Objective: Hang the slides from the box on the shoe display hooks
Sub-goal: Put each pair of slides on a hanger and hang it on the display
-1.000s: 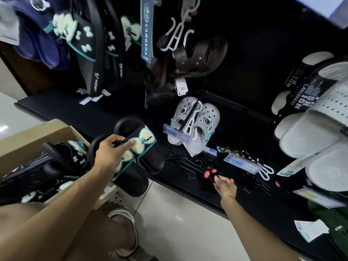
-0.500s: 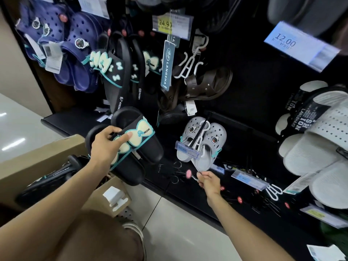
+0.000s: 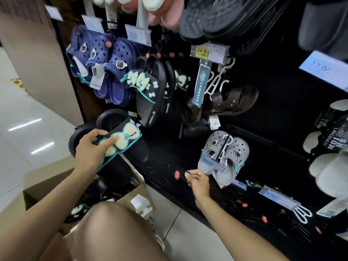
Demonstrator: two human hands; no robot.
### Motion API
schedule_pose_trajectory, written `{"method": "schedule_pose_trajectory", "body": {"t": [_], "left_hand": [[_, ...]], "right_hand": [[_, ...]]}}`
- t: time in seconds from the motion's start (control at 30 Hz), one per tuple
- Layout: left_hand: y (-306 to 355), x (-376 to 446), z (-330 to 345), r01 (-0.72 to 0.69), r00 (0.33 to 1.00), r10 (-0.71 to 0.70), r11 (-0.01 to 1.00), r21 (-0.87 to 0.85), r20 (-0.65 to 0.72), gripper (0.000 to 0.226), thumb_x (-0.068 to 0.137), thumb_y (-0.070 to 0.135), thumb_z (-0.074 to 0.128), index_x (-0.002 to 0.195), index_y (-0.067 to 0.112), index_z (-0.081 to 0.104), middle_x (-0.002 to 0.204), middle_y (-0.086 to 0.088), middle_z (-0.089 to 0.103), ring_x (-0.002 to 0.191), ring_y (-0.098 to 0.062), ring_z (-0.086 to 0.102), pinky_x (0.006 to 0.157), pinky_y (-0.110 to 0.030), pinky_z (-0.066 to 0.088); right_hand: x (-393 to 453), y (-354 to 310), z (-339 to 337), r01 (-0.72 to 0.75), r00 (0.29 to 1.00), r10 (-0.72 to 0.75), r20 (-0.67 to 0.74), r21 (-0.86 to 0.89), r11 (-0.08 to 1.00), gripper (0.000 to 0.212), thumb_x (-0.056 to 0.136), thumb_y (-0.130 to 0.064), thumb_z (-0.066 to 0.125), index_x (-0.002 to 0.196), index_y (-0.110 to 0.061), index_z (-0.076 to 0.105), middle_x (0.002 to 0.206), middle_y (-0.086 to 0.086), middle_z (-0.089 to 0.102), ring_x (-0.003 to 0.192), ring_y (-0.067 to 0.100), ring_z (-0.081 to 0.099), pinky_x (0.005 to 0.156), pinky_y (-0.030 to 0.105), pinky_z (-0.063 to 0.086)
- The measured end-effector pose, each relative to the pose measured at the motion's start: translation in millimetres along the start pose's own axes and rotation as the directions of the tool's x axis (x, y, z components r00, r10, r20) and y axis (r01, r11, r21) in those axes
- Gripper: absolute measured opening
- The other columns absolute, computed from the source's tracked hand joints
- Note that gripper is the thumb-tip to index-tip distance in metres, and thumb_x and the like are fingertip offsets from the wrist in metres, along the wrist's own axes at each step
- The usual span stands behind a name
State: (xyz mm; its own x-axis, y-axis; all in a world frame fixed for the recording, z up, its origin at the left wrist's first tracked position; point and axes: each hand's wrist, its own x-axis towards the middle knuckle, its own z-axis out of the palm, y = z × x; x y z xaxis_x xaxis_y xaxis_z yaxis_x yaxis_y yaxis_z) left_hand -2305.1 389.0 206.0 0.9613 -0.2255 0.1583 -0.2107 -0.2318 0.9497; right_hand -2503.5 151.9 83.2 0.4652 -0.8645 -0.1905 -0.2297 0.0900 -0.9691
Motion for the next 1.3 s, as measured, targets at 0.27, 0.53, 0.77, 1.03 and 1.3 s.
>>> {"method": "schedule_pose_trajectory", "body": {"t": [0.27, 0.53, 0.77, 1.03, 1.3], "left_hand": [[-31, 4, -55, 0.018, 0.985, 0.001, 0.994, 0.108, -0.173, 0.037, 0.076, 0.061, 0.067, 0.101, 0.035, 0.059, 0.104, 0.003, 0.062, 0.099, -0.022, 0.059, 0.086, -0.053, 0.05], [-48, 16, -88, 0.182, 0.942, -0.158, 0.982, 0.057, -0.296, 0.03, 0.079, 0.053, 0.07, 0.098, 0.034, 0.058, 0.105, -0.001, 0.063, 0.1, -0.027, 0.061, 0.092, -0.053, 0.048], [-57, 20, -119, 0.228, 0.937, -0.176, 0.962, 0.148, -0.302, 0.033, 0.081, 0.057, 0.064, 0.101, 0.033, 0.056, 0.108, -0.001, 0.061, 0.097, -0.026, 0.059, 0.092, -0.052, 0.047], [-67, 15, -133, 0.291, 0.94, -0.24, 0.935, 0.201, -0.241, 0.034, 0.085, 0.054, 0.057, 0.104, 0.026, 0.055, 0.103, -0.001, 0.059, 0.094, -0.027, 0.058, 0.088, -0.048, 0.047], [-68, 16, -137, 0.372, 0.916, -0.366, 0.928, 0.005, -0.163, 0.018, 0.096, 0.033, 0.053, 0.103, 0.017, 0.055, 0.091, -0.005, 0.059, 0.079, -0.018, 0.052, 0.074, -0.033, 0.041]], "right_hand": [[-1, -75, 67, 0.264, 0.949, -0.225, 0.221, -0.166, 0.95, 0.01, 0.082, -0.023, 0.074, 0.077, -0.03, 0.071, 0.076, -0.011, 0.069, 0.073, 0.007, 0.064, 0.082, 0.039, 0.056], [-25, -129, 144, 0.507, 0.809, -0.367, 0.458, -0.23, 0.83, 0.005, 0.081, -0.021, 0.075, 0.081, -0.023, 0.071, 0.075, -0.012, 0.064, 0.064, 0.0, 0.054, 0.081, 0.033, 0.053], [-50, -161, 206, 0.682, 0.628, -0.446, 0.637, -0.175, 0.71, 0.004, 0.081, -0.021, 0.075, 0.083, -0.019, 0.072, 0.084, -0.001, 0.07, 0.07, 0.011, 0.055, 0.079, 0.035, 0.052], [-58, -143, 233, 0.64, 0.577, -0.425, 0.697, -0.062, 0.766, 0.003, 0.083, -0.018, 0.075, 0.085, -0.017, 0.074, 0.078, -0.003, 0.07, 0.067, -0.002, 0.058, 0.07, 0.015, 0.048], [-65, -137, 247, 0.687, 0.469, -0.375, 0.8, -0.064, 0.724, 0.006, 0.083, -0.022, 0.072, 0.082, -0.027, 0.076, 0.069, -0.009, 0.068, 0.062, 0.0, 0.05, 0.073, 0.021, 0.047]]}}
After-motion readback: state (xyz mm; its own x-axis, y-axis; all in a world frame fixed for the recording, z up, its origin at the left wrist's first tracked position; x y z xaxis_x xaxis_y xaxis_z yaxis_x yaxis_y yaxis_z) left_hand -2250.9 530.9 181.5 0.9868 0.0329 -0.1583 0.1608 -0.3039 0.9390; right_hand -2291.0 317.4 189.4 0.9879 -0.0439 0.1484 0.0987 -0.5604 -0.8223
